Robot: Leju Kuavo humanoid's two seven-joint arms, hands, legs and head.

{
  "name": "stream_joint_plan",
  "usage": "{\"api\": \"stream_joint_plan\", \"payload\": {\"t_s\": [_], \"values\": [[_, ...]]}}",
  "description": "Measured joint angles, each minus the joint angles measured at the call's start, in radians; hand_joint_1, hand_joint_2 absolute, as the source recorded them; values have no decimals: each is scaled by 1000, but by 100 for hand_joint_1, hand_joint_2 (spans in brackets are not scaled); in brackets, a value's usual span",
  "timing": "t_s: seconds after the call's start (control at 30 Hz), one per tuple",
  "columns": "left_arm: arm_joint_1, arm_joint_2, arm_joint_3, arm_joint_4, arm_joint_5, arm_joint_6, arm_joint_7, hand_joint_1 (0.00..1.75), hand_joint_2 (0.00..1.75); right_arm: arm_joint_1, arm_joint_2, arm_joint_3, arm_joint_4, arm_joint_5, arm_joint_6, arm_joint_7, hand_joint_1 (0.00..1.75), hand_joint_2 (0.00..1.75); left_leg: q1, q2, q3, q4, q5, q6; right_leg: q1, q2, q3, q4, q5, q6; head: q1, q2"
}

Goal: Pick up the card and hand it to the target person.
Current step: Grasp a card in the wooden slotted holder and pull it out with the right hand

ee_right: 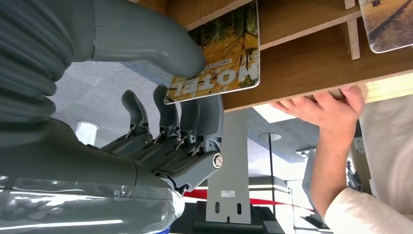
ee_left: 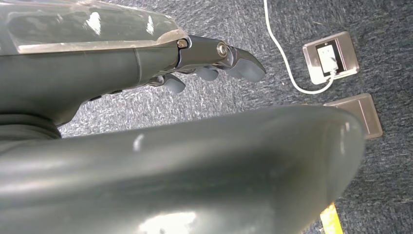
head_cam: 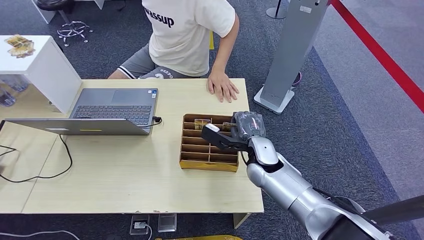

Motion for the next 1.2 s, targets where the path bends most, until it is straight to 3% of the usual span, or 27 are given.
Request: {"api": "stream_joint_plan", "payload": {"t_s": [0.37, 0.83, 1.2], "values": [[0, 0, 0, 0, -3, -1, 3, 0, 0, 2, 0, 0, -10, -1, 7, 7, 145, 175, 0, 0, 0, 0, 0, 0, 0, 0, 0, 0, 0, 0, 0, 0], [0, 0, -1, 0, 2, -13, 1, 0, 0, 9, -2, 0, -38, -32, 35, 15, 145, 175, 0, 0, 0, 0, 0, 0, 0, 0, 0, 0, 0, 0, 0, 0], [2, 0, -1, 0, 14, -3, 0, 0, 0, 23, -49, -9, -271, -51, 76, 59, 145, 175, 0, 0, 0, 0, 0, 0, 0, 0, 0, 0, 0, 0, 0, 0]]}}
